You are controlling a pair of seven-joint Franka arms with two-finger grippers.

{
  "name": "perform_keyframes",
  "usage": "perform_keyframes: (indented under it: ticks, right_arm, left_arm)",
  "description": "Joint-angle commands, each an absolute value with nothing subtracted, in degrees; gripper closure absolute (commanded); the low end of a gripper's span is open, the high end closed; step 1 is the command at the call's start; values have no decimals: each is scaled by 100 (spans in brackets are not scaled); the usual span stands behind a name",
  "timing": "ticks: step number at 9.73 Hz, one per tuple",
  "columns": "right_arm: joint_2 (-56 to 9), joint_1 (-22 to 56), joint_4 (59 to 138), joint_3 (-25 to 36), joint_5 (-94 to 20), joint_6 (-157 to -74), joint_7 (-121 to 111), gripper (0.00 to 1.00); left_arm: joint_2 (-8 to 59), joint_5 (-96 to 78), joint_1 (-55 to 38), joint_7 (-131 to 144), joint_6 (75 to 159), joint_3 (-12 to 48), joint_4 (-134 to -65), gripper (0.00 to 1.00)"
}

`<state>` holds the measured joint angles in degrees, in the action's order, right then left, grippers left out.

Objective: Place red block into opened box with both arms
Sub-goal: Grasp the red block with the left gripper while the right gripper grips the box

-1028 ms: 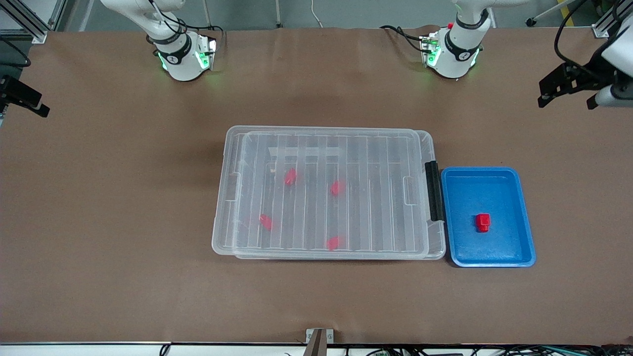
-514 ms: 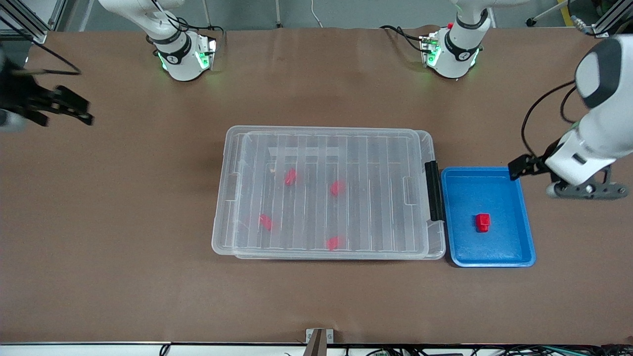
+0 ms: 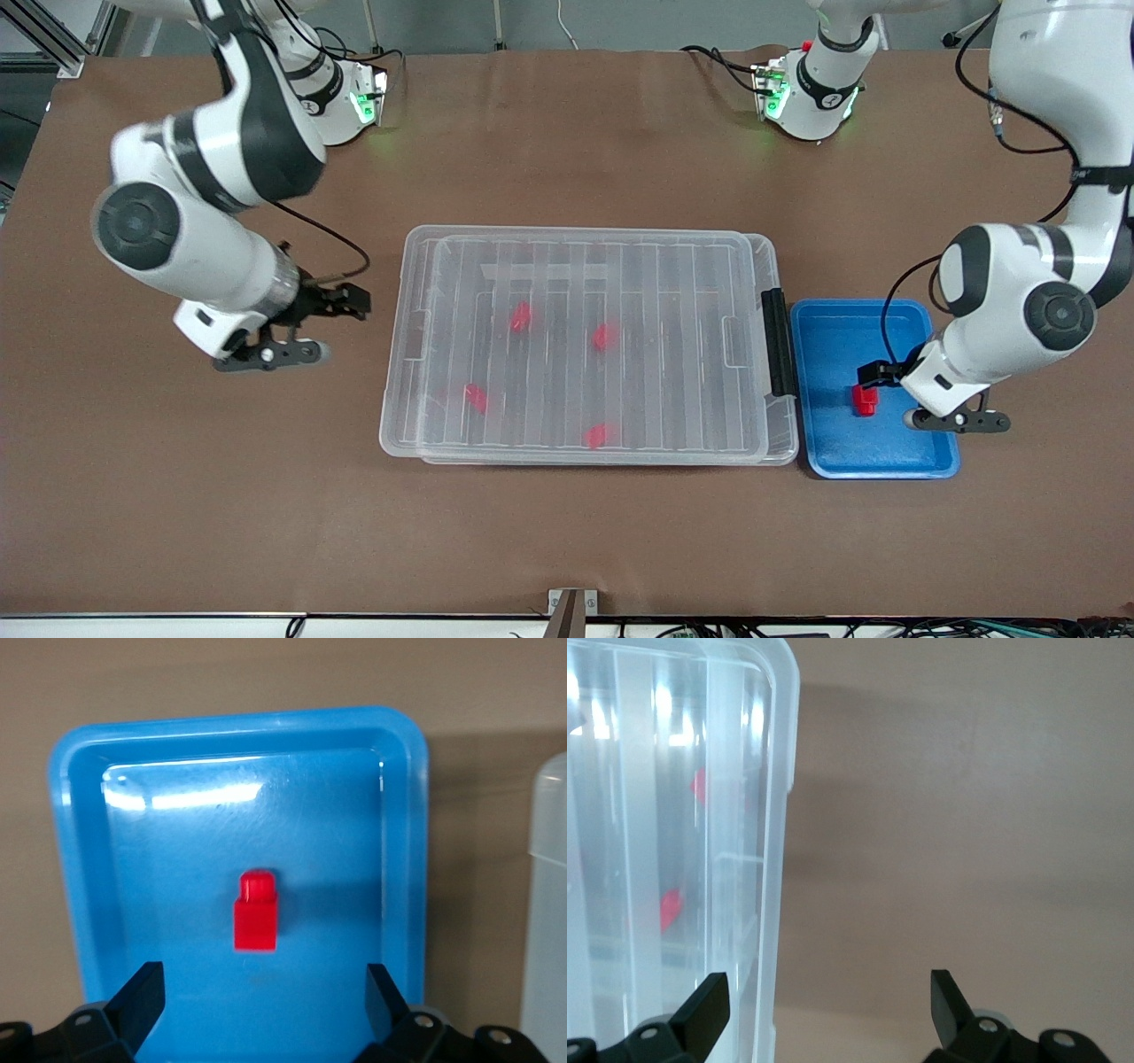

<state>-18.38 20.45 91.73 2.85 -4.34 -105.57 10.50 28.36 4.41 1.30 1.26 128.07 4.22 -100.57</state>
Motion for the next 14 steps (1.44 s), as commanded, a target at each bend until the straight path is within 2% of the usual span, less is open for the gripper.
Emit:
perform_keyframes:
  ticks: [1,2,6,7,8,9,10,11,14]
  right_arm:
    - [-1757,2267,9904,334,-501,-11493,1125,0]
    - [-1862,2346,9905,334,-492,-11600,1116,0]
    - [-2249,2496,9914,334,-413,-12014,1108,0]
    - [-2259,2487,9931,334,-404,-12015,1107,0]
    - [-2259,2470,9949,334,-343,-12006,1107,0]
    - [-2259,2444,9967,343,-273,-12006,1099,0]
    - [-2250,2400,9993,334,-177,-11997,1099,0]
    - [-2250,2356,10002,334,-89,-11997,1090,0]
    - [-2241,2154,10089,343,114,-11945,837,0]
  left_arm:
    - [3347,667,246,97,13216,431,-10011,0]
    - [3557,711,246,114,13419,431,-10002,1]
    - [3928,712,272,114,13737,439,-9993,32]
    - [3990,712,264,123,13798,439,-9993,46]
    - [3982,712,255,114,13808,439,-9993,68]
    - [3938,712,272,123,13799,448,-9993,87]
    - [3859,703,264,97,13764,448,-10002,97]
    - [3623,703,264,105,13703,466,-10002,100]
    - [2561,624,220,158,12589,641,-10002,100]
